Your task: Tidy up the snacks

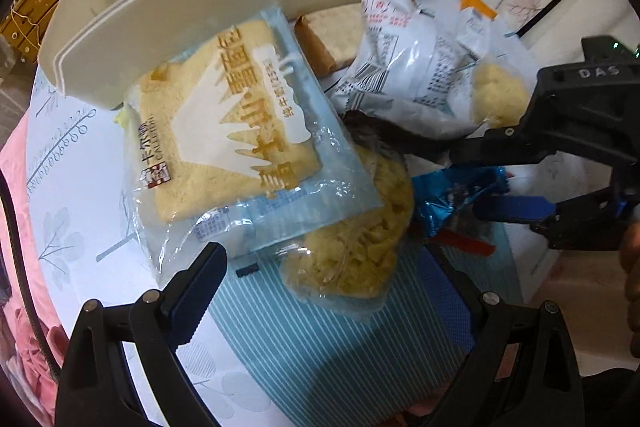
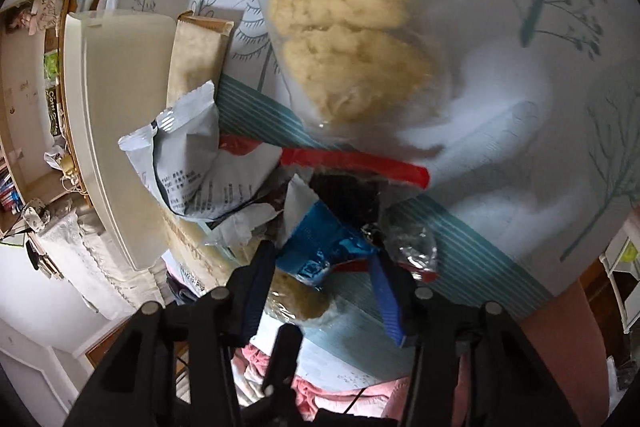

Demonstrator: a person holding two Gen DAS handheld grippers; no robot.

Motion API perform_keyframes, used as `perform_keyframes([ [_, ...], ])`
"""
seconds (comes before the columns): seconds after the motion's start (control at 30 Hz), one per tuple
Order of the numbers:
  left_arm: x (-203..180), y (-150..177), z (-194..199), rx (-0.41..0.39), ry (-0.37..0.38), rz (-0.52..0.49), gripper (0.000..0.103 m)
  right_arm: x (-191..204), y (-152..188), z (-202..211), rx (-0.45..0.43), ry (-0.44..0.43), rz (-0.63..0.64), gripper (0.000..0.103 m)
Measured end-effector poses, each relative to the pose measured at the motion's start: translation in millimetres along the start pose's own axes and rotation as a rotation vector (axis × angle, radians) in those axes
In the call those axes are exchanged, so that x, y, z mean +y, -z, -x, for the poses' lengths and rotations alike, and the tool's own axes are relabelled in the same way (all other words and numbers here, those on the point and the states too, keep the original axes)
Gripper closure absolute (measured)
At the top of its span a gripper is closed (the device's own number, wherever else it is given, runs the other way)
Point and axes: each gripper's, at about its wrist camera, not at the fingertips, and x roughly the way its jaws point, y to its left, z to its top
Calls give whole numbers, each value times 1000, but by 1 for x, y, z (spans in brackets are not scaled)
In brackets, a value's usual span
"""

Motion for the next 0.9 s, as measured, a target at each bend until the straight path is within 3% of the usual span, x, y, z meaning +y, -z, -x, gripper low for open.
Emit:
perform_keyframes([
  [0.13,0,-3,-8,14,-16,28,8,11,-9,-5,20,17,25,63],
  [0.5,-9,-13,-25,35,-47,56,9,33,-23,-15,78,82,64,68],
  [0.9,-28,-8,-22,-5,-25,46,33,46,-26,-10,84,91,93,75],
])
